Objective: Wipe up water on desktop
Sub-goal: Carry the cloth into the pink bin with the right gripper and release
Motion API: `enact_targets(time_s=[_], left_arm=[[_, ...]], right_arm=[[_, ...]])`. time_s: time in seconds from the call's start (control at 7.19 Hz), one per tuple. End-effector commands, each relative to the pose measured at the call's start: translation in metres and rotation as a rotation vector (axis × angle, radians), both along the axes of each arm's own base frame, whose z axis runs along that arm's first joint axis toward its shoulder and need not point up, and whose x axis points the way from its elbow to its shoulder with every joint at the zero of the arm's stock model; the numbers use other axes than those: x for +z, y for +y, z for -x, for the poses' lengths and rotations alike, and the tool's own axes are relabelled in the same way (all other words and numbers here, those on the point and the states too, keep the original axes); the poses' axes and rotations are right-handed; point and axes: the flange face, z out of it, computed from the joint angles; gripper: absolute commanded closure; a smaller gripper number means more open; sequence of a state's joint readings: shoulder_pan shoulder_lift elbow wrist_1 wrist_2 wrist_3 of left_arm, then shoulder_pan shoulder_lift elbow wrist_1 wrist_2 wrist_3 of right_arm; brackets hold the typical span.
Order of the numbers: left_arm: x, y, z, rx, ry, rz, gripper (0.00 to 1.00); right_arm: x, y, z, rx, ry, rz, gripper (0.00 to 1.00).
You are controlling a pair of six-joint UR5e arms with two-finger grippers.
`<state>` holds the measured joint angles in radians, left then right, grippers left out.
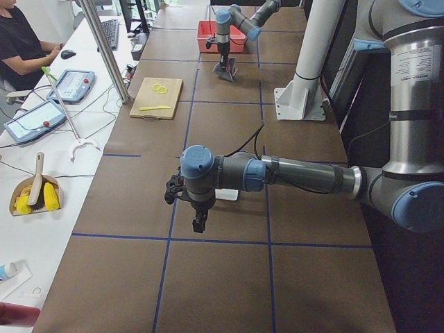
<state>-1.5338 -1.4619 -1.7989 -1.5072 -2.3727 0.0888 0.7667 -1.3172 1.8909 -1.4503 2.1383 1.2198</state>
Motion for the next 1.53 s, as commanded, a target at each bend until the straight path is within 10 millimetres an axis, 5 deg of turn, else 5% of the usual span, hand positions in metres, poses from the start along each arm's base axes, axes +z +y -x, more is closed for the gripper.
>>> enact_targets(time_s=[0.0, 0.28, 0.56, 0.83, 1.11, 1.39], left_arm=[[0.0, 0.0, -0.002, 0.0, 0.018, 0.011, 0.0], [0.001, 0.001, -0.006, 0.001, 0.085, 0.028, 0.0], [-0.003, 0.001, -0.006, 0.002, 0.083, 0.019, 0.0], [-0.006, 0.001, -0.006, 0.002, 0.083, 0.013, 0.0], [-0.005, 0.001, -0.006, 0.003, 0.08, 0.013, 0.0], [-0.007, 0.001, -0.006, 0.004, 0.078, 0.006, 0.0]], right_arm=[[0.056, -0.001, -0.161, -0.001, -0.033, -0.046, 0.99], [0.14, 0.02, -0.256, -0.085, 0.038, -0.151, 0.99], [0.188, 0.022, -0.307, -0.131, 0.081, -0.202, 0.99], [0.2, 0.017, -0.307, -0.151, 0.12, -0.208, 0.98], [0.188, 0.005, -0.295, -0.157, 0.11, -0.224, 0.94], [0.175, -0.01, -0.264, -0.189, 0.097, -0.23, 0.73]])
